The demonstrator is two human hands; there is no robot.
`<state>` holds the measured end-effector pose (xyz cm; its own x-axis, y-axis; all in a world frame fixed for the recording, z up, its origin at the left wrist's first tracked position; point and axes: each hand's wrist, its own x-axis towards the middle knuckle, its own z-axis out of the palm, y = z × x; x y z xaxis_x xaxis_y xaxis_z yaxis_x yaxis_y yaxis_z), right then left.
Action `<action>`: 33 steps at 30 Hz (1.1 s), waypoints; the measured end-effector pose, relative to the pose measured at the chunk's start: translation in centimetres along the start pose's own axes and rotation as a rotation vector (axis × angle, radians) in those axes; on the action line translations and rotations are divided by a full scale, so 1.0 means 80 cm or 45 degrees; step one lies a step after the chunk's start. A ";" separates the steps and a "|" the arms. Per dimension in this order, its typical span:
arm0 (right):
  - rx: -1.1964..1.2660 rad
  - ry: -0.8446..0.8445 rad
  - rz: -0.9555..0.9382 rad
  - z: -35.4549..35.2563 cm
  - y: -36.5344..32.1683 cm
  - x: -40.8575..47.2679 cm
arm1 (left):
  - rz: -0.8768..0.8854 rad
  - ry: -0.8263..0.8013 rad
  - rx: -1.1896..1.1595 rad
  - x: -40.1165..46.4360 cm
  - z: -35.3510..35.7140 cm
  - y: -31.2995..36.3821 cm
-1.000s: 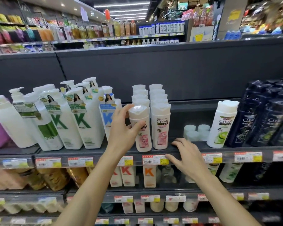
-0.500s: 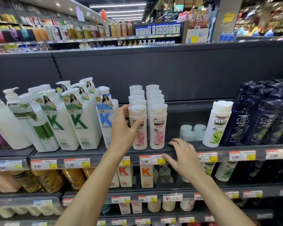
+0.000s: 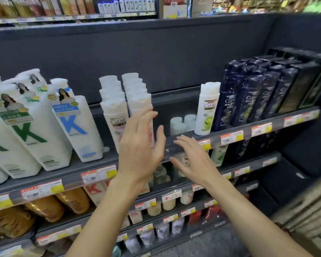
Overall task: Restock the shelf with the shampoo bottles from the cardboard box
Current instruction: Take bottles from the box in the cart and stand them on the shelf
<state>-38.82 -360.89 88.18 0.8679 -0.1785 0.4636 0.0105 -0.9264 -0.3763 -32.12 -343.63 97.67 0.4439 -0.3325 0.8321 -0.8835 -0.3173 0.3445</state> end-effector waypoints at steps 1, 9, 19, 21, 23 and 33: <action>0.046 0.027 0.029 -0.009 0.007 -0.018 | 0.044 -0.068 -0.074 -0.004 0.016 0.015; 0.079 -0.141 0.985 -0.087 0.143 -0.284 | -0.279 -1.185 -0.688 -0.107 0.227 0.156; 0.422 -0.172 2.265 -0.040 0.291 -0.669 | -0.964 -2.348 -0.609 -0.416 0.463 0.335; 0.500 -0.245 2.348 -0.007 0.320 -0.713 | -1.231 -2.462 -0.492 -0.489 0.493 0.355; 0.517 -0.325 2.368 0.022 0.351 -0.742 | -1.399 -2.543 -0.339 -0.556 0.523 0.355; 0.665 -0.863 2.119 0.127 0.455 -0.791 | -1.826 -2.481 0.118 -0.733 0.590 0.293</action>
<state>-88.34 -379.96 36.99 0.1698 -0.4097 -0.8963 -0.9271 0.2419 -0.2862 -71.82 -373.52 36.41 0.1343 -0.0461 -0.9899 -0.0603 -0.9975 0.0382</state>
